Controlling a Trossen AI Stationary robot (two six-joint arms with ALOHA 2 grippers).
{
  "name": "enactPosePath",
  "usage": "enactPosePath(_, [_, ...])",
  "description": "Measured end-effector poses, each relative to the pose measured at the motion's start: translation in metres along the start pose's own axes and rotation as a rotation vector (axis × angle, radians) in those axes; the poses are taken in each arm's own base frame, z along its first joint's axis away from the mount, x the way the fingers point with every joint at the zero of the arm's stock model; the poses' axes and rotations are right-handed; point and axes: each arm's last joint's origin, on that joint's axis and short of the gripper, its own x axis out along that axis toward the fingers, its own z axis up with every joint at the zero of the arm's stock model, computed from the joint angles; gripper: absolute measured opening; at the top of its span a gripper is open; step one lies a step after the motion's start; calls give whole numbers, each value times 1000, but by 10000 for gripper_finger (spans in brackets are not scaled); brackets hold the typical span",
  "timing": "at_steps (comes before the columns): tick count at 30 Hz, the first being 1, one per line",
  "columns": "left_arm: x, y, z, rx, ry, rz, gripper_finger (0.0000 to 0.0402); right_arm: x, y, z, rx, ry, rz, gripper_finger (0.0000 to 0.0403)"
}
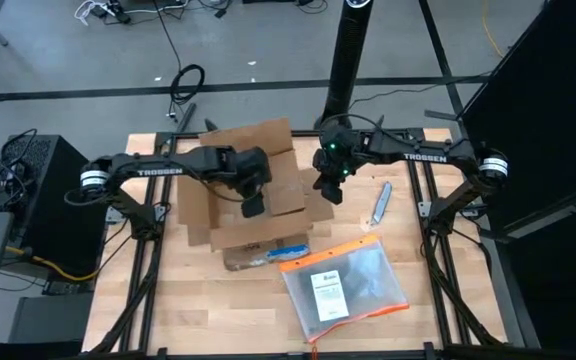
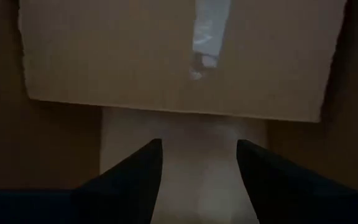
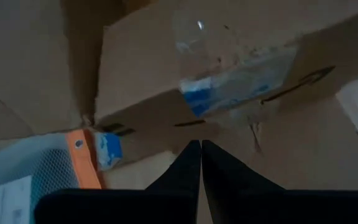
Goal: Unpack boxes
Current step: Break down the cardboard box until it is fully flat
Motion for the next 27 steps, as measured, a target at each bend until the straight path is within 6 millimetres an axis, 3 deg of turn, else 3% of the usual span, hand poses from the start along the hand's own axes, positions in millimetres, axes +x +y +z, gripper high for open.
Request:
enactPosePath(6, [25,-2,-8,99,14,2,198,17,0,-14,5,47,38,0])
enactPosePath(21, [28,-4,25,114,-95,33,198,32,21,-10,-198,14,26,0])
enactPosePath(27, [-14,-7,64,107,-296,45,198,21,23,-1,-234,-36,-19,0])
